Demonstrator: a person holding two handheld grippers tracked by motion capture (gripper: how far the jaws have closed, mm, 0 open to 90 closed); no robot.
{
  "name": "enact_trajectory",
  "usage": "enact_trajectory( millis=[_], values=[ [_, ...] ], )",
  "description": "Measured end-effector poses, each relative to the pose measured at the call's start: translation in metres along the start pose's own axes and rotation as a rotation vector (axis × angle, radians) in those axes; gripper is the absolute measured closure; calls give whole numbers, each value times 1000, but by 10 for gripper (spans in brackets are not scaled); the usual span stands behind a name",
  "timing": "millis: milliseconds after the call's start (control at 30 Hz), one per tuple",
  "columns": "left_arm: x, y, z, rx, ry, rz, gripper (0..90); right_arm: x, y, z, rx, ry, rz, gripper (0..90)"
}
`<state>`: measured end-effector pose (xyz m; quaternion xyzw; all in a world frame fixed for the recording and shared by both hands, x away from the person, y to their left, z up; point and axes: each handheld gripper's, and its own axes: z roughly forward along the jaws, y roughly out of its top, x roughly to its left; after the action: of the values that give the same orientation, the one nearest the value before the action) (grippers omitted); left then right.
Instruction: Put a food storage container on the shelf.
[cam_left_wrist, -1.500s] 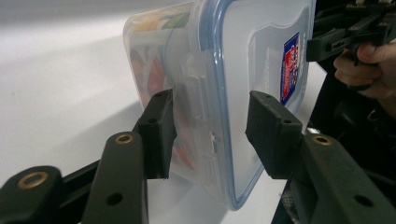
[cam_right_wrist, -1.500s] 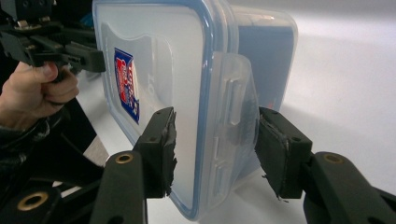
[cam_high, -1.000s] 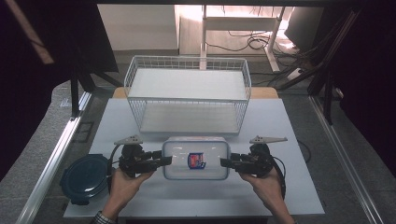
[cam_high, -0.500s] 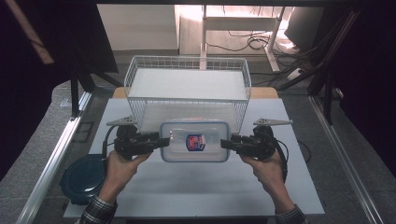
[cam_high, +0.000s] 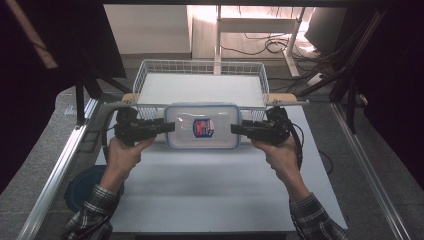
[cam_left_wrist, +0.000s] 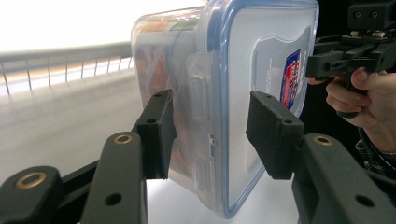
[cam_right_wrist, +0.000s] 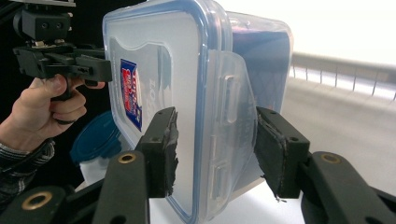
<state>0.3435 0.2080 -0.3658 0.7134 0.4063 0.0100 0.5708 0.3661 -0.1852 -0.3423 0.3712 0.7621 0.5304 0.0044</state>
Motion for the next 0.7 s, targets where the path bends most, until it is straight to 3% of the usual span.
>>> enact_trajectory(
  millis=[467, 700],
  values=[
    [15, 57, 3, -19, 25, -9, 521, -18, 51, 11, -34, 14, 8, 512],
    [23, 77, 7, -31, 26, -12, 519, -25, 70, 13, -59, 8, 13, 512]
  ],
)
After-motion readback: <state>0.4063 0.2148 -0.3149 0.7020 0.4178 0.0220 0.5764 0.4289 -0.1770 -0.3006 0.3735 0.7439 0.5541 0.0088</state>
